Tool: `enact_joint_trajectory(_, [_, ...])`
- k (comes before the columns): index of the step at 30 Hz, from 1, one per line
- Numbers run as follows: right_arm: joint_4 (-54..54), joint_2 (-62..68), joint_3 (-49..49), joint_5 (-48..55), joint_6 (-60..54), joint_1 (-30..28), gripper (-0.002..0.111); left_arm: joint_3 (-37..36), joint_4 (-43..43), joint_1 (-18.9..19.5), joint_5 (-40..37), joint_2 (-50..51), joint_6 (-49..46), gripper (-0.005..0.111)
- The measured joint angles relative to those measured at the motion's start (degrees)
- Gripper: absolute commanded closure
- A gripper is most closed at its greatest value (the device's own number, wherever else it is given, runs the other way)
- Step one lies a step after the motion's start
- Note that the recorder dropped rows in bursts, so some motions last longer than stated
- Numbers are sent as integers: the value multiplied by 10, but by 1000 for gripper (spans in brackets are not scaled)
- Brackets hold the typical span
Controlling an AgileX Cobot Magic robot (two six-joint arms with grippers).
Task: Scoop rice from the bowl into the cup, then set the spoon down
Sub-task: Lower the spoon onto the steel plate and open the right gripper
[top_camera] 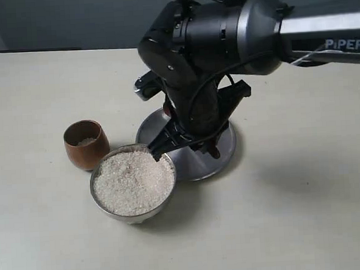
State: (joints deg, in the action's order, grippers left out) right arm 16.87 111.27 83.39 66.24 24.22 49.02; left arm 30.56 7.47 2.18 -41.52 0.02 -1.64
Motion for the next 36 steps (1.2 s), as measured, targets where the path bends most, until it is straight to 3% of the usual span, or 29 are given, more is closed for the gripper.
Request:
enact_joint_trajectory(7, [-40,4,-27,-96,-2,-8,109,0,0,0,0,0,0,106])
enact_joint_trajectory(23, [20,62,-29,-142,68,-8,109,0,0,0,0,0,0,106])
enact_joint_trajectory(26, [29,73,-29,-138,72,-8,96,0,0,0,0,0,0,106])
enact_joint_trajectory(30, [41,82,-29,-135,74,-8,66,0,0,0,0,0,0,106])
enact_joint_trajectory(36, [71,82,-29,-132,85,-8,65,0,0,0,0,0,0,106])
